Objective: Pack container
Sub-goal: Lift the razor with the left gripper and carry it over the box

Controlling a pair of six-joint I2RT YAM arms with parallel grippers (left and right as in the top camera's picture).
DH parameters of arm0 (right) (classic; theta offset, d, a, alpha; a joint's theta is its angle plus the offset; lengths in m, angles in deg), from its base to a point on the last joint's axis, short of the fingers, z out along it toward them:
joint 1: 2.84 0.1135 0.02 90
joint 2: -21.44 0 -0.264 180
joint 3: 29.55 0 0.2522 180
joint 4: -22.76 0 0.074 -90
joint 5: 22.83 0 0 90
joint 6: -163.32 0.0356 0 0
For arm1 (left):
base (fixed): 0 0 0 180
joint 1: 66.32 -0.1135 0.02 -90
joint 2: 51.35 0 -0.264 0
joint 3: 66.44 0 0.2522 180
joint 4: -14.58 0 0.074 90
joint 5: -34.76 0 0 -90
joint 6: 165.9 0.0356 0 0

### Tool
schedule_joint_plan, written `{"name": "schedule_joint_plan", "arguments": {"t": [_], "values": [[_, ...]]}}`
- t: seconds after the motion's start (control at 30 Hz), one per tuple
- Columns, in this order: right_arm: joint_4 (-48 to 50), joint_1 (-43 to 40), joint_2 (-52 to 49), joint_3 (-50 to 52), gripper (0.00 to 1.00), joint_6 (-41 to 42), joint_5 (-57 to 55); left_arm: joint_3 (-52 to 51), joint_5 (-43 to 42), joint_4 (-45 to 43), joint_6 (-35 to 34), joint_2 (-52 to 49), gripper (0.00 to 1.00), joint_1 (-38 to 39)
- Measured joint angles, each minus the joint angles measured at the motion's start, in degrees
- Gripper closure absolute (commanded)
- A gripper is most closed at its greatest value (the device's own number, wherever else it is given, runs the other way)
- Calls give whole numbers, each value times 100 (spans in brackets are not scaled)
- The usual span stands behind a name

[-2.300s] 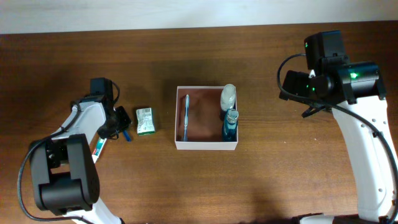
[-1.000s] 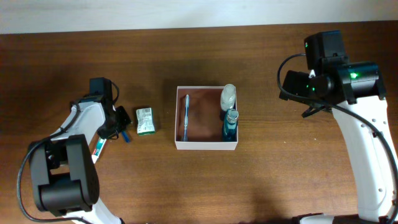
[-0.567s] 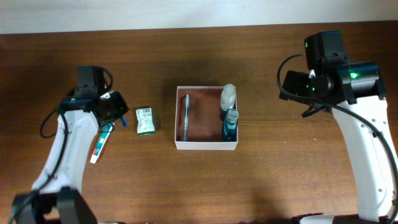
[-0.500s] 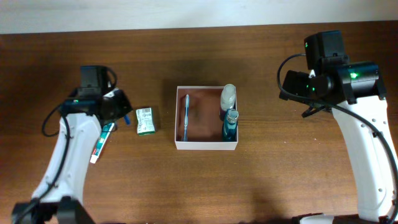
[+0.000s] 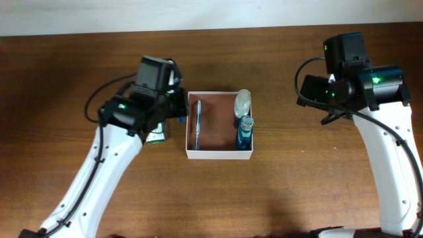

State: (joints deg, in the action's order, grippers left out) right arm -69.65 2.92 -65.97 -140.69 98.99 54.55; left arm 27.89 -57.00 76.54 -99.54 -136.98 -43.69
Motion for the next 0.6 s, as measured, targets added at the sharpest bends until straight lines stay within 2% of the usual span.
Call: {"name": "schedule_joint_plan", "arguments": {"t": [0.2,0.6], "values": [[-2,0,0,0,2,-2,-2,2,7,2,-22,-127,99,337],[-2,0,0,0,2,0,-2,0,160,-20,-48,-1102,99,872]]}}
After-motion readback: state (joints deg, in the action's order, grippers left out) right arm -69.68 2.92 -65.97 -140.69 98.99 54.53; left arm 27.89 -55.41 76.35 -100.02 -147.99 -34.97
